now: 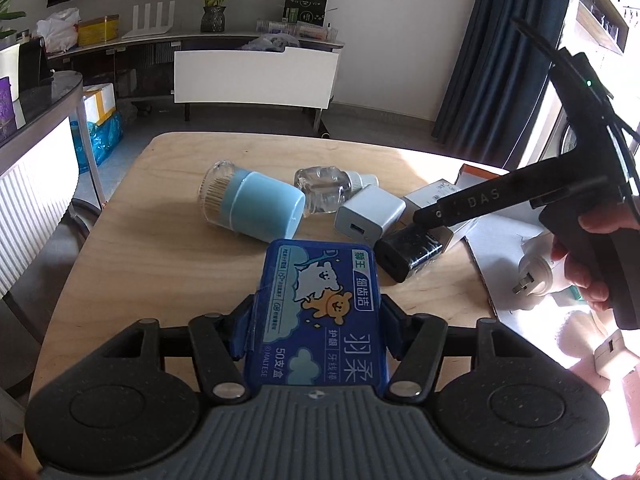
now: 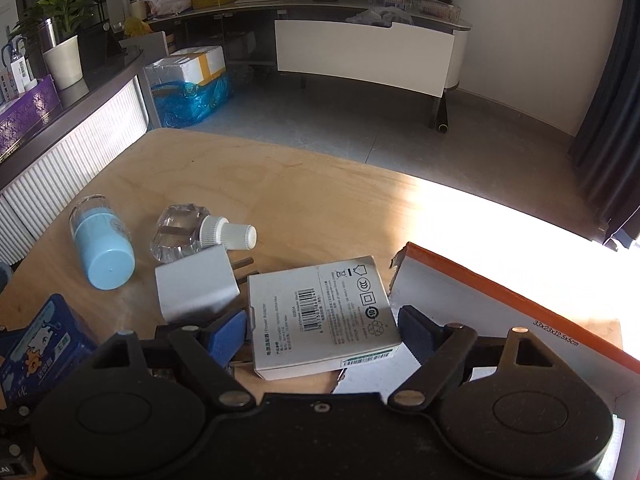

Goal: Organize rigid objects
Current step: 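Close left tool on blue tin while right tool grasps white adapter box, then carry blue tin with left tool while right tool carries white box to tray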

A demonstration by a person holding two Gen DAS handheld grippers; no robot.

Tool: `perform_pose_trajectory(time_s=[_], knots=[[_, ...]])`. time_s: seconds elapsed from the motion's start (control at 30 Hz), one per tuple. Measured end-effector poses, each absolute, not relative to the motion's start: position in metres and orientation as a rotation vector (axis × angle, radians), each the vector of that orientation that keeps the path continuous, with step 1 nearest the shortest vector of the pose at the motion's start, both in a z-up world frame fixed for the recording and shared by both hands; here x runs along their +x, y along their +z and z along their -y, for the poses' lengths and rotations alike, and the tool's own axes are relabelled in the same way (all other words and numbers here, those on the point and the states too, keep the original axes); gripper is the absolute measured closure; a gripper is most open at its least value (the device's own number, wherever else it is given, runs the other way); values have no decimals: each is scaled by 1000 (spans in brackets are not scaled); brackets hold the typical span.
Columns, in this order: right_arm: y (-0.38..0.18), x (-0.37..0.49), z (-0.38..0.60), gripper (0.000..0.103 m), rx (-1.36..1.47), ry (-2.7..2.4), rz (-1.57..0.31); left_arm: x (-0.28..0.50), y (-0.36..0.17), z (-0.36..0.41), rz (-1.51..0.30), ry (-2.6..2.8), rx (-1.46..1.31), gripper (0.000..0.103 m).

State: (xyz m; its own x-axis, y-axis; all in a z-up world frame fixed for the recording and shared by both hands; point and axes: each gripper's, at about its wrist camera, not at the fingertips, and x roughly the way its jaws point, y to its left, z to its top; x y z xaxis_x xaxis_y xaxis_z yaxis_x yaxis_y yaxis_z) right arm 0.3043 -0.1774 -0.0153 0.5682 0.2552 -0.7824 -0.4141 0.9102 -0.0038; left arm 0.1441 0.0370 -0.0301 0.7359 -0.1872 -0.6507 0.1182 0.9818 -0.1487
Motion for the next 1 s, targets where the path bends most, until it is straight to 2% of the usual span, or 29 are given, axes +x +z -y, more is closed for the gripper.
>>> perform_pose_trajectory(time_s=[0.17, 0.23, 0.5, 1.0], knots=[[-24, 307, 171, 3, -165, 386, -905, 142, -31, -44, -717, -137, -114, 41], [-23, 300, 170, 10, -165, 382, -901, 140, -30, -49, -710, -112, -126, 41], [-20, 250, 154, 11, -119, 469, -905, 129, -18, -66, -675, -21, -150, 41], [30, 158, 165, 11, -19, 327, -773, 105, 5, -55, -644, -23, -144, 41]])
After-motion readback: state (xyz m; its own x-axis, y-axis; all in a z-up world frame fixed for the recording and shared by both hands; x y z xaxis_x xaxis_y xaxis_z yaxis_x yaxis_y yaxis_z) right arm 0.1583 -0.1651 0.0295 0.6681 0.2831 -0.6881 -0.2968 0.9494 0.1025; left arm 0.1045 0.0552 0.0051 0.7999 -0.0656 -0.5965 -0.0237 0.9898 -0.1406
